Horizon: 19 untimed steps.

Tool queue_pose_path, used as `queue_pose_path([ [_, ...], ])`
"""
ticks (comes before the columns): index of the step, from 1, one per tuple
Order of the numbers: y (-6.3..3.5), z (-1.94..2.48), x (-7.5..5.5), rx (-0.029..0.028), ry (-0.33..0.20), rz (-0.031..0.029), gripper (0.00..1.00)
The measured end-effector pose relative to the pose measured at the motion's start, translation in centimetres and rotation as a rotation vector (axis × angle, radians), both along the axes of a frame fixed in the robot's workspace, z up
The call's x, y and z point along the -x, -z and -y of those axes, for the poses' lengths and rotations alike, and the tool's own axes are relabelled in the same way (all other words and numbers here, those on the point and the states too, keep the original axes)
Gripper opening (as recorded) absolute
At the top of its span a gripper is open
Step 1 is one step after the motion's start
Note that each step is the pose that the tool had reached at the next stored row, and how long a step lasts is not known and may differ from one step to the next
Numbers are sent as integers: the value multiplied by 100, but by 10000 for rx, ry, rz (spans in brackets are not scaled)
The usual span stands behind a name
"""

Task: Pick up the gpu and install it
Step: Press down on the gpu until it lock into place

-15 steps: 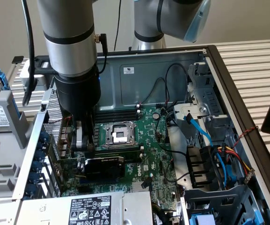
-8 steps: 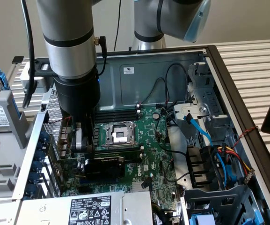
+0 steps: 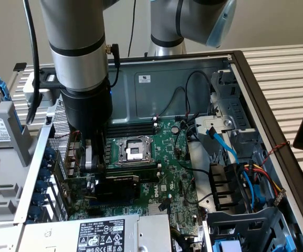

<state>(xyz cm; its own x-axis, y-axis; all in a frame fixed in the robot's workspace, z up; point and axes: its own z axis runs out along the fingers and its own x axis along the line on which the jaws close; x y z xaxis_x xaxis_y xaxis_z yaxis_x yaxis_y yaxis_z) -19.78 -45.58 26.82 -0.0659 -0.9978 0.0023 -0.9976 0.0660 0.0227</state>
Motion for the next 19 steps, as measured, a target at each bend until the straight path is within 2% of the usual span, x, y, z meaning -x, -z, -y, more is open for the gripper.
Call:
queue_pose_path([
  [14,16,0,3,-13,1,3,11],
  [15,5,-2,4,-25,3,8,11],
  [19,-123,0,3,-14,0,6,11],
])
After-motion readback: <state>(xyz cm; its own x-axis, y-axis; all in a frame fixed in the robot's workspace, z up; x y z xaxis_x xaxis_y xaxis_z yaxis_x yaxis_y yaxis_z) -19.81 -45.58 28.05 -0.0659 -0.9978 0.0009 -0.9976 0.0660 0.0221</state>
